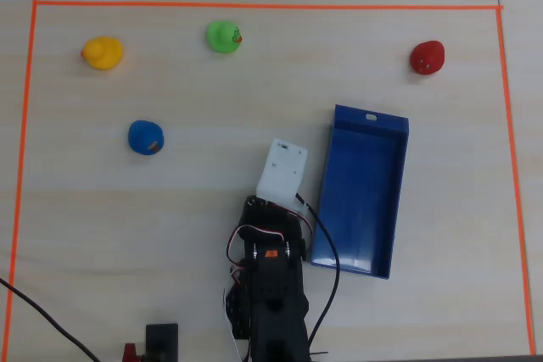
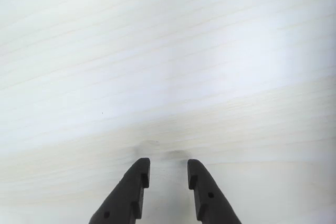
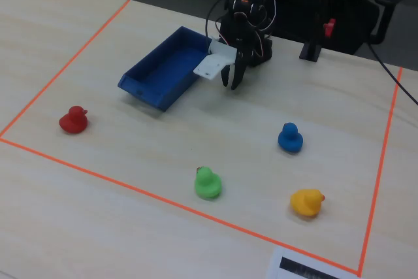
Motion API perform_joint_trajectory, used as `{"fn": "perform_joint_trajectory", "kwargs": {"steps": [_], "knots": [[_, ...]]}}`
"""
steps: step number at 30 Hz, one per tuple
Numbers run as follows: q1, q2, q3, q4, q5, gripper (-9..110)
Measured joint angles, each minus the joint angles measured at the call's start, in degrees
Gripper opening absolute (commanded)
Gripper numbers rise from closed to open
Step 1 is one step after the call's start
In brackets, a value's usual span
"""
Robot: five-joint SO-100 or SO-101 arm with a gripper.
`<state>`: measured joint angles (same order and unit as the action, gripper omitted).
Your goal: Grasp yellow duck and put it into box.
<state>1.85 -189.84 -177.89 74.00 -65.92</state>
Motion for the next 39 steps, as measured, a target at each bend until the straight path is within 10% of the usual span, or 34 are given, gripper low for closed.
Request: {"fn": "perform_joint_trajectory", "kwargs": {"steps": [35,39], "knots": [[-0.6,0.3,0.9,-0.4,0.0,0],[-2.2,8.4,15.5,0.4,0.8,14]]}}
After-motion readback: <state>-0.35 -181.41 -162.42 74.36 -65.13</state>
